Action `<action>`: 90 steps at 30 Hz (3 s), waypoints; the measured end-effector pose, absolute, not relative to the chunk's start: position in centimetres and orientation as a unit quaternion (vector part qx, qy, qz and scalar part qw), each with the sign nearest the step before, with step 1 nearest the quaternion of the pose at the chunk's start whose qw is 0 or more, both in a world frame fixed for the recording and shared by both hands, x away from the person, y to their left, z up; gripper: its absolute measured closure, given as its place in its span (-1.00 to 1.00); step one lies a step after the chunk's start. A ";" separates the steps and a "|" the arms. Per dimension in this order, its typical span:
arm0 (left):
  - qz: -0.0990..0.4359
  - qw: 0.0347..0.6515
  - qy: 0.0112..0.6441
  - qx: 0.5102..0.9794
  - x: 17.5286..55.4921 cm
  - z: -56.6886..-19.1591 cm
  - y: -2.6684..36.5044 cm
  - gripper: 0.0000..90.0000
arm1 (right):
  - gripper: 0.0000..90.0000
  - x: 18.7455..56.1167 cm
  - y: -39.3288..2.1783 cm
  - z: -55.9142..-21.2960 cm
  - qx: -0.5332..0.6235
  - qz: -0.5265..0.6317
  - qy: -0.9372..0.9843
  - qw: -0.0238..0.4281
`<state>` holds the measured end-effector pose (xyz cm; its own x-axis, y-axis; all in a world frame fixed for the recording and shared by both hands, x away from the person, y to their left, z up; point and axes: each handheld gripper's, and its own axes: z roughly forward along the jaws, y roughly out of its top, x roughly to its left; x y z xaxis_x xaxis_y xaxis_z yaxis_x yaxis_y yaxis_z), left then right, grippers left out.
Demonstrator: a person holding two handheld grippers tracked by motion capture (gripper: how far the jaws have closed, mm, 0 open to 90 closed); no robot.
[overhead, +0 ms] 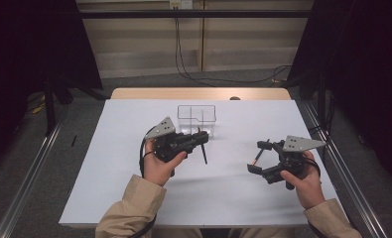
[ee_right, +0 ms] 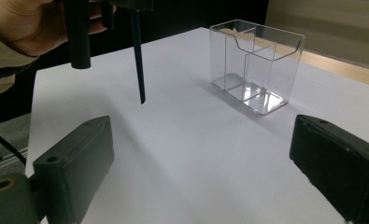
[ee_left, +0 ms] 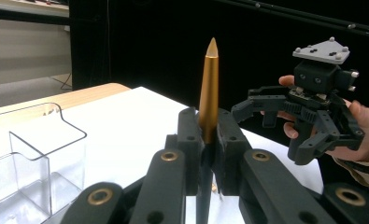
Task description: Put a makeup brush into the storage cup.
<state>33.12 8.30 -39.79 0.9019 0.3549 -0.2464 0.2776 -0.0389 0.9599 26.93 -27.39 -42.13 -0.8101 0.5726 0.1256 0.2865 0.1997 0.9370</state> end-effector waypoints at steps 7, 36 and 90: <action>0.033 0.657 0.221 0.720 33.1 -39.8 8.5 0.84 | -0.90 26.6 -27.9 -42.1 0.279 0.566 0.765 0.130; 0.044 0.654 0.221 0.722 33.2 -39.5 9.1 0.85 | -0.88 25.5 -30.5 -43.2 0.295 0.561 0.760 0.143; 0.071 0.631 0.226 0.739 37.7 -36.6 6.3 0.85 | -0.88 25.1 -31.5 -43.0 0.296 0.578 0.746 0.146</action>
<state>37.69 6.29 -36.58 0.8877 0.4234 -0.1810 0.2451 -0.1016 0.9642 25.06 -31.49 -42.98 -0.7823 0.6106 0.1230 0.2719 0.1571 0.9494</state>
